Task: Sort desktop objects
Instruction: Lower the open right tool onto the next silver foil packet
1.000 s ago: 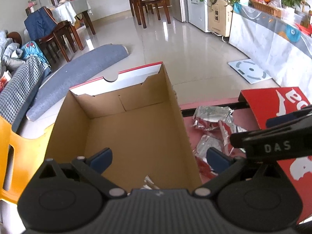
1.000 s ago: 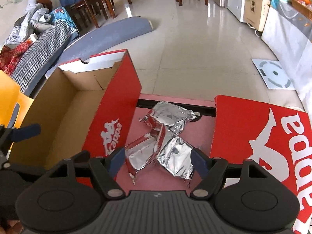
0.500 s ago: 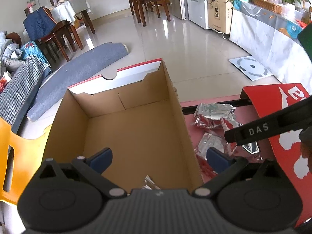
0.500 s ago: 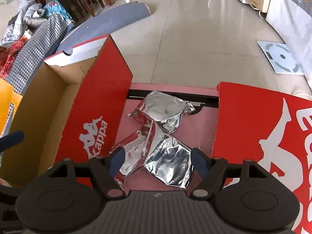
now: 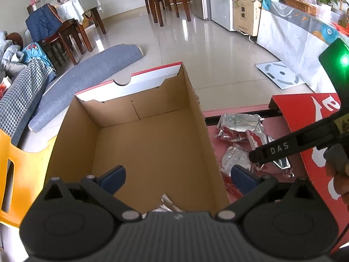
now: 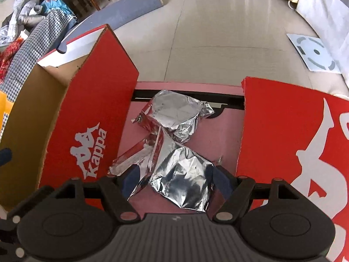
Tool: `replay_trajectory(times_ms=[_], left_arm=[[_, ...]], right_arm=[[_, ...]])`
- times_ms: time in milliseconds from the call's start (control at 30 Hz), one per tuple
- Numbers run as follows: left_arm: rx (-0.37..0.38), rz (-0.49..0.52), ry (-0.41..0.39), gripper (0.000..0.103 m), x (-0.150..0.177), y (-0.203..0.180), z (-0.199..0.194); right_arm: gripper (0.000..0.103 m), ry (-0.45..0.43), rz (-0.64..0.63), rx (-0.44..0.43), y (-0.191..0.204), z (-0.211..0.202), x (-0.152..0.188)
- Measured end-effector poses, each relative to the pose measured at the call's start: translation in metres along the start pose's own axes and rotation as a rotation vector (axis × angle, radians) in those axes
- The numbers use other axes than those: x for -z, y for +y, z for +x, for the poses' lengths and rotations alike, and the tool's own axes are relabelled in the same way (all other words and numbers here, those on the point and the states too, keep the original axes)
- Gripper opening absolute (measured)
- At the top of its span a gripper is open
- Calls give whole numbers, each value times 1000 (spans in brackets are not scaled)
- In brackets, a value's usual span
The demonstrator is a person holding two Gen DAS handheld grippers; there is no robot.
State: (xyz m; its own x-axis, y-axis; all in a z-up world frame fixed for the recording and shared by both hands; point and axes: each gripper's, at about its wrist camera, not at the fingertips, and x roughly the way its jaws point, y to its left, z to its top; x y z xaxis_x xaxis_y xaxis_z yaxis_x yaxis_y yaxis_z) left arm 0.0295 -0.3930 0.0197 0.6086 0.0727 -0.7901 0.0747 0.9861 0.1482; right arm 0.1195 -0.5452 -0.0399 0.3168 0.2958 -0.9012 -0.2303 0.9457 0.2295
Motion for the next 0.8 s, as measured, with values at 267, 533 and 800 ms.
replay_trajectory(times_ms=[267, 533, 800], left_arm=[[-12, 1, -3, 103, 1, 2, -1], [-16, 21, -5, 103, 4, 4, -2], [-14, 36, -11, 103, 6, 4, -5]], right_arm=[[67, 10, -64, -29, 9, -3, 4], [65, 49, -146, -63, 18, -6, 12], [79, 6, -158, -63, 13, -17, 7]])
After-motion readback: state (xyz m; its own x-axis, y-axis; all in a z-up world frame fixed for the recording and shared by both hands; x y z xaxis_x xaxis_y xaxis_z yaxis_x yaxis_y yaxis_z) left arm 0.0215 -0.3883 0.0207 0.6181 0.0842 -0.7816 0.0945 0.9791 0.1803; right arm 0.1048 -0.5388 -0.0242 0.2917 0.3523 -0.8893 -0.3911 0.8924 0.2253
